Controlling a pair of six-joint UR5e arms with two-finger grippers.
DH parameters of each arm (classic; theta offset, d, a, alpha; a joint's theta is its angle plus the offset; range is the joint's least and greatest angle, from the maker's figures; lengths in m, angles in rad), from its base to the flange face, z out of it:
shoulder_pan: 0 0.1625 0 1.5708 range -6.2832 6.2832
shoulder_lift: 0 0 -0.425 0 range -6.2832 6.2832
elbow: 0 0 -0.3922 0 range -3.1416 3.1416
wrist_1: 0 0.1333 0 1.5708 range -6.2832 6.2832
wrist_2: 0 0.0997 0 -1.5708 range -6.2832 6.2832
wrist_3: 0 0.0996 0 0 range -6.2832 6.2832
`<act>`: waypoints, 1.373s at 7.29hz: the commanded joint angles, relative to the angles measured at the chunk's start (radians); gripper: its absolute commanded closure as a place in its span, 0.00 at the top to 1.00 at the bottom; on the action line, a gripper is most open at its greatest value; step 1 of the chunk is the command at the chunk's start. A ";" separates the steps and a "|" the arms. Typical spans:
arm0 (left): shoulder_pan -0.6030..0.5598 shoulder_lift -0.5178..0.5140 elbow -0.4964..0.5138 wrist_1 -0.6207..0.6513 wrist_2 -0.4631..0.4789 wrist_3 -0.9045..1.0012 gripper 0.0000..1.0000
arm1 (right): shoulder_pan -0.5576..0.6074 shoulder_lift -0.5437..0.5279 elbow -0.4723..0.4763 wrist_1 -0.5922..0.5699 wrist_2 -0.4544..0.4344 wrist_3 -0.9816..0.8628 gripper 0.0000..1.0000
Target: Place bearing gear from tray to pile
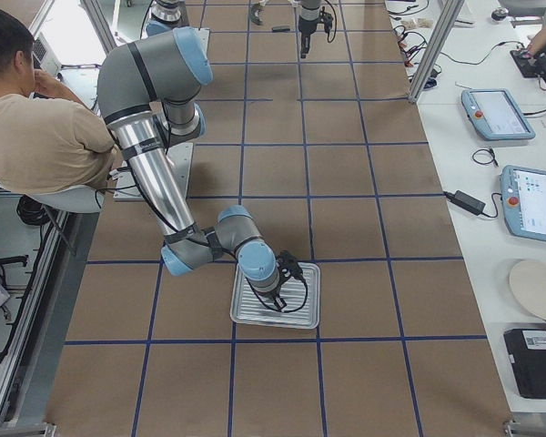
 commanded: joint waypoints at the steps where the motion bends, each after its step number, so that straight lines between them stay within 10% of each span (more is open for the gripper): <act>1: 0.208 0.060 -0.076 0.039 0.031 0.258 0.05 | 0.069 -0.145 -0.020 0.162 -0.017 0.091 0.04; 3: 0.505 0.026 -0.116 0.116 0.019 0.629 0.05 | 0.216 -0.377 -0.012 0.490 -0.037 0.447 0.06; 6: 0.625 0.000 -0.153 0.197 0.020 0.773 0.05 | 0.548 -0.534 0.006 0.686 -0.022 1.053 0.08; 7: 0.666 -0.012 -0.176 0.215 0.019 0.778 0.15 | 0.683 -0.539 0.007 0.686 -0.020 1.260 0.08; 8: 0.672 -0.015 -0.170 0.225 0.017 0.778 0.52 | 0.823 -0.533 0.007 0.671 -0.022 1.455 0.08; 10: 0.663 0.014 -0.138 0.205 -0.024 0.755 0.73 | 1.047 -0.453 0.014 0.561 -0.008 1.805 0.08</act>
